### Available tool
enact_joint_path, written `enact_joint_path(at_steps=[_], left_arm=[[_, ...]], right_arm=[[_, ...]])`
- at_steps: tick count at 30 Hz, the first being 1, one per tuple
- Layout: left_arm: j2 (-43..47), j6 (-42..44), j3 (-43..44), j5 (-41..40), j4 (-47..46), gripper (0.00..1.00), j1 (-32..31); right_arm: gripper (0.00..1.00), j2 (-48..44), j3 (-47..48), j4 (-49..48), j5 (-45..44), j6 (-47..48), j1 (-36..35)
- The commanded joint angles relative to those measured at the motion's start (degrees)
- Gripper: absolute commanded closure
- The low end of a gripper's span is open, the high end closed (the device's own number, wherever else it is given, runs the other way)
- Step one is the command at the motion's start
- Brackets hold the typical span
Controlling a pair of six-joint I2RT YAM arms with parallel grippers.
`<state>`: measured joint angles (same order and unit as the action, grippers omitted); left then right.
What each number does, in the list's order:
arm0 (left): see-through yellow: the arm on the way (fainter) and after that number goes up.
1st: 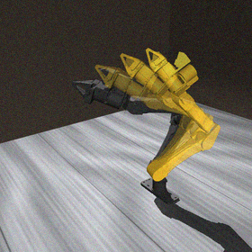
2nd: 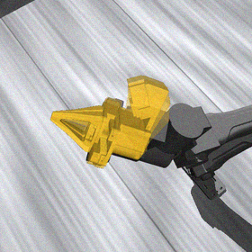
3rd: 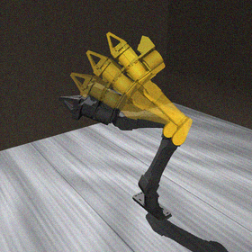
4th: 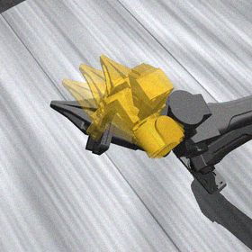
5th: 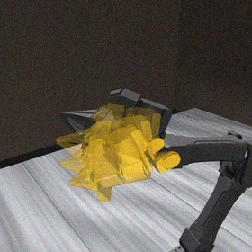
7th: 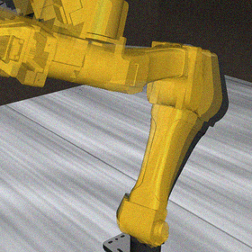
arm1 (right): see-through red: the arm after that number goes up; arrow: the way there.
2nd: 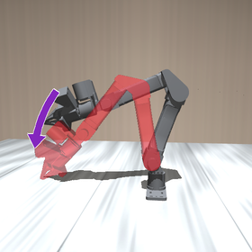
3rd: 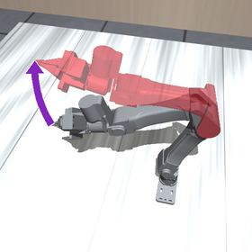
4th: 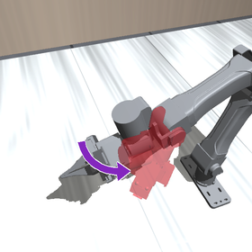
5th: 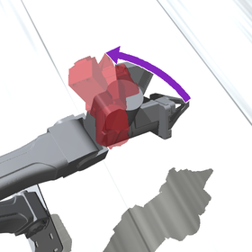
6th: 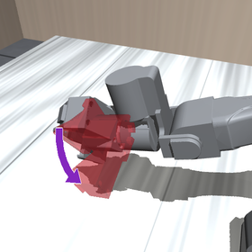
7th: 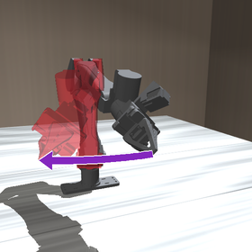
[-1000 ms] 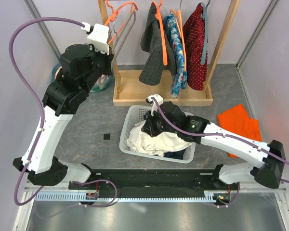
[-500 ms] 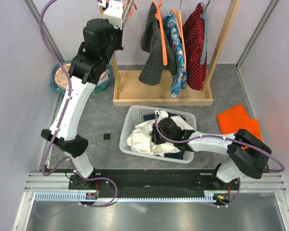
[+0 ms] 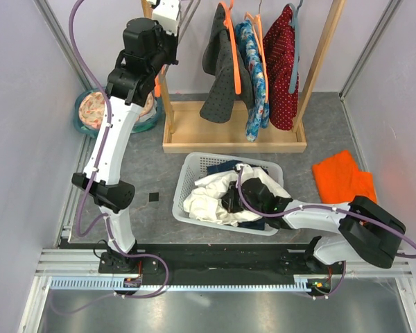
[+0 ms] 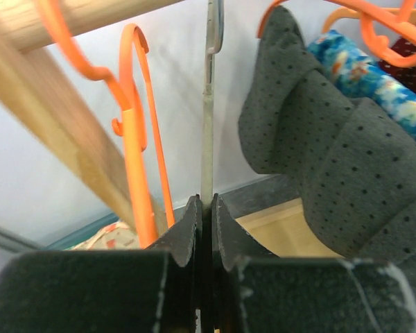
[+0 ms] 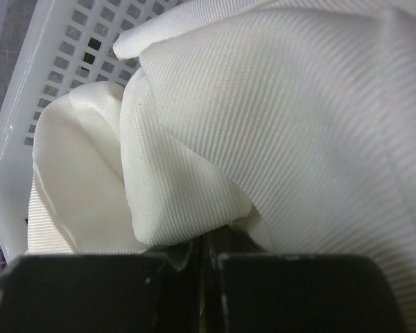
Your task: Remove the skirt from the hanger
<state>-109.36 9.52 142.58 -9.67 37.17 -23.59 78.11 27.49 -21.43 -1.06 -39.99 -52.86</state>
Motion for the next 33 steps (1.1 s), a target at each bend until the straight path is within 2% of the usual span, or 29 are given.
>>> enact_joint_path(at_steps=[1,9,12,17,22,28,33], left_arm=[[-1.03,2.17,2.79,3.35,-3.24,0.98,0.13],[-1.39,1.30,0.51,-3.15,-2.54,0.98,0.04],[0.37,0.42,-2.66,-4.47,-2.80,0.98,0.13],[0.47,0.59,-2.40,-5.62,-3.42,0.98,0.48],[-1.73,-0.73,5.24,-3.43,-4.38,0.98,2.15],[-2.70,-1.34,5.07,-0.97,-5.62,0.98,3.38],[-4.54,-4.50,5.95,7.11,-3.77,0.98,5.57]], right_arm=[[1.00,-2.25,-2.35,1.13,0.88,-0.62,0.04],[1.00,-6.73,-2.35,3.50,0.45,0.34,0.04],[1.00,-7.70,-1.56,5.69,-0.17,0.87,0.04],[0.99,-9.81,-1.20,7.37,-0.26,0.44,0.04],[0.99,-10.96,-1.38,7.72,-0.26,0.17,0.13],[1.00,-11.40,-0.94,7.98,-0.26,0.08,-0.05],[1.00,-12.98,-1.73,8.42,-1.14,0.08,0.04]])
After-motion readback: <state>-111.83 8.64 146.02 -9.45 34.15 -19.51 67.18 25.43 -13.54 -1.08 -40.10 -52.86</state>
